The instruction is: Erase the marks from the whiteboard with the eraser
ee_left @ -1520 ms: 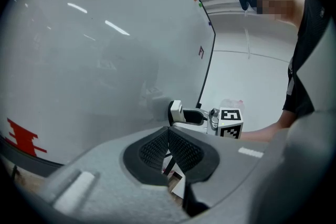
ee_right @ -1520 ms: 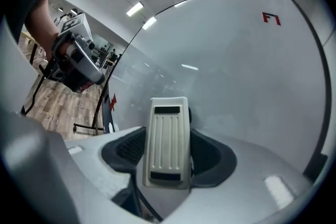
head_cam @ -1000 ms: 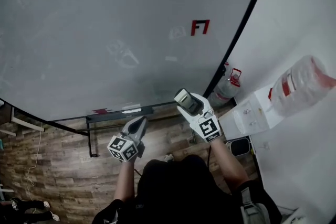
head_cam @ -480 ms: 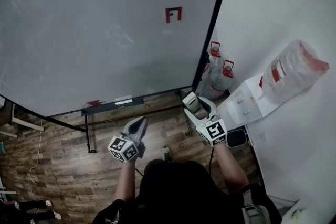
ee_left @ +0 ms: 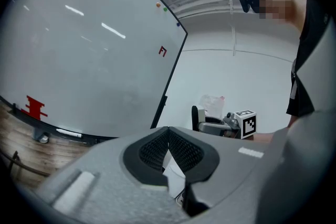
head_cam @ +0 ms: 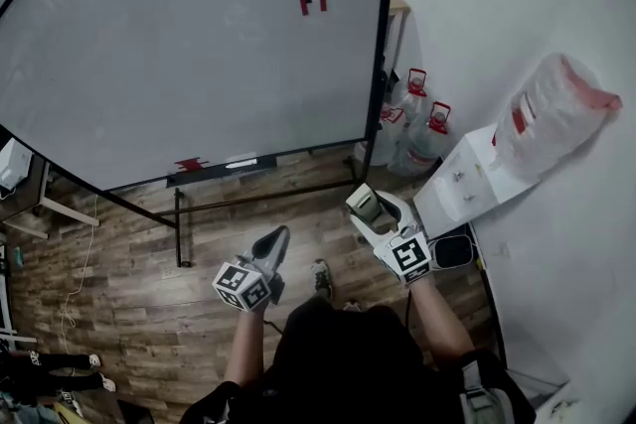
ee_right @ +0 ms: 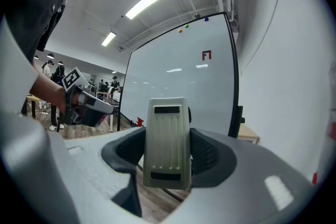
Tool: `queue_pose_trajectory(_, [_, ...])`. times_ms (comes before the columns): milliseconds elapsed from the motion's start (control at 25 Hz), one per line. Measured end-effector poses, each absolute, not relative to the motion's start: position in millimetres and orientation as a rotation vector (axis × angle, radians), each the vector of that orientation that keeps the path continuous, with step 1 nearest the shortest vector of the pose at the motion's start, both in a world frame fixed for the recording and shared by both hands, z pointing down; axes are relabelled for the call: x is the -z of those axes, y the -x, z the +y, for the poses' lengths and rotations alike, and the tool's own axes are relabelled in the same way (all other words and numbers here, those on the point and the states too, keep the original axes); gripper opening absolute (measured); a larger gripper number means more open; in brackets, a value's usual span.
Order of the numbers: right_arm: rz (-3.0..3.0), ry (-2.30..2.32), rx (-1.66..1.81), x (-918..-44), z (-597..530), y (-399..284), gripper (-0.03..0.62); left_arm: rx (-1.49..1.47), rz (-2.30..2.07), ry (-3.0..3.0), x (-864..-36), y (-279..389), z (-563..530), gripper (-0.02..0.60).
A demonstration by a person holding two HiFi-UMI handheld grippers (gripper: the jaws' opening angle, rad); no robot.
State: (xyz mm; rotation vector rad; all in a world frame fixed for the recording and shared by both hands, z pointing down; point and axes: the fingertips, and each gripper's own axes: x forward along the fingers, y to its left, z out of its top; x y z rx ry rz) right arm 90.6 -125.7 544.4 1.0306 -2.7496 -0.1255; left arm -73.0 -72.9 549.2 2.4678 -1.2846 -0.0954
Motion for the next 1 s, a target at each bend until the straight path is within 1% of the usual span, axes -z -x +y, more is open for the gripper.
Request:
queue_pose_trajectory(400, [-2.777,-0.955,0.118,-557,-67,-105,0.259,0.076,-1.359,-2.425,-558,59,-2,0.011])
queue_pose_trajectory(1000, [-2.781,-0.997,0.092,-559,-50,-117,0.259,0.046,-1.333,-2.472,-552,45,10,0.011])
